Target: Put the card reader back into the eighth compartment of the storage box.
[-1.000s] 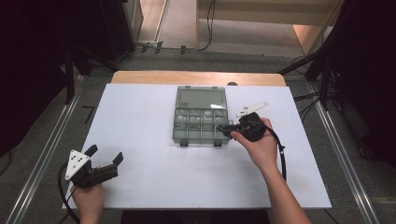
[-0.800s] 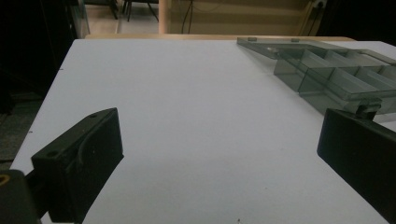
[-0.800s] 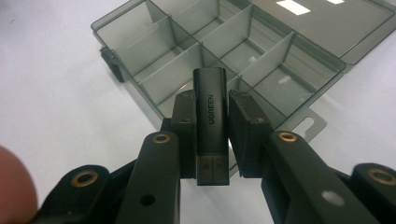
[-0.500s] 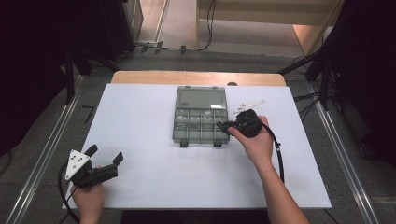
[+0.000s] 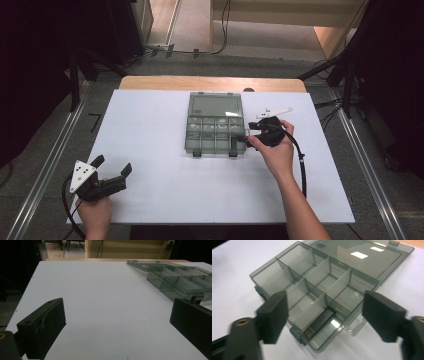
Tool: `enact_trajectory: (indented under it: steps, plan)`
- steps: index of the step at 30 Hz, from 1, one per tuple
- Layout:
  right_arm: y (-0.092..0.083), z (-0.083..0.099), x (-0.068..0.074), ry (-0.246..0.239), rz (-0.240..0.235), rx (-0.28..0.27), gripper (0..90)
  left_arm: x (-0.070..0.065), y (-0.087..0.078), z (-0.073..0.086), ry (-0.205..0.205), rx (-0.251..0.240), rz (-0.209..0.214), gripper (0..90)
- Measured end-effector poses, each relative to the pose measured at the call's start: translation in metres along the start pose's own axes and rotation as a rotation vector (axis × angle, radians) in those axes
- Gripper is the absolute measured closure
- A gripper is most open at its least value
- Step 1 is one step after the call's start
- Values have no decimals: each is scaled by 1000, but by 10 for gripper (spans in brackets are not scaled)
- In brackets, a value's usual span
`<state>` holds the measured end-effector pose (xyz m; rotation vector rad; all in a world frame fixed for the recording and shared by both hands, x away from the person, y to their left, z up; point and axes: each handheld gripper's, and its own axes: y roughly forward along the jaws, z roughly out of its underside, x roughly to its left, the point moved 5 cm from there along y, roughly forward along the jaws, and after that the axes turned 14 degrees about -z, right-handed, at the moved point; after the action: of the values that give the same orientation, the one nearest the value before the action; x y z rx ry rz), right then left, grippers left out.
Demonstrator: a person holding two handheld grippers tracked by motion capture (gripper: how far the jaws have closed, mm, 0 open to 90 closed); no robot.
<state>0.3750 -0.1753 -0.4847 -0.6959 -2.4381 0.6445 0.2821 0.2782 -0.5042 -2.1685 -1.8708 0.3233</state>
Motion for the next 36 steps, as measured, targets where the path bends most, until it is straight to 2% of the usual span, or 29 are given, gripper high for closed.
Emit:
enact_trajectory:
  steps: [2,4,12,21,25,30,36]
  plan:
    - [-2,2,1,-9,8,-3,126,0,0,0,0,0,0,3]
    - [-4,6,3,-36,32,0,123,0,0,0,0,0,0,4]
    - [-17,18,3,-9,23,-45,105,0,0,0,1,1,-1,3]
    - [-32,32,5,-8,38,-91,87,0,0,0,0,0,-1,3]
    - [-35,39,4,-7,36,-95,0,0,0,0,-2,0,0,3]
    - [-38,47,5,-14,45,-99,0,0,0,0,-2,0,-1,4]
    - [-46,54,4,-12,57,-128,0,0,0,0,-2,0,-1,4]
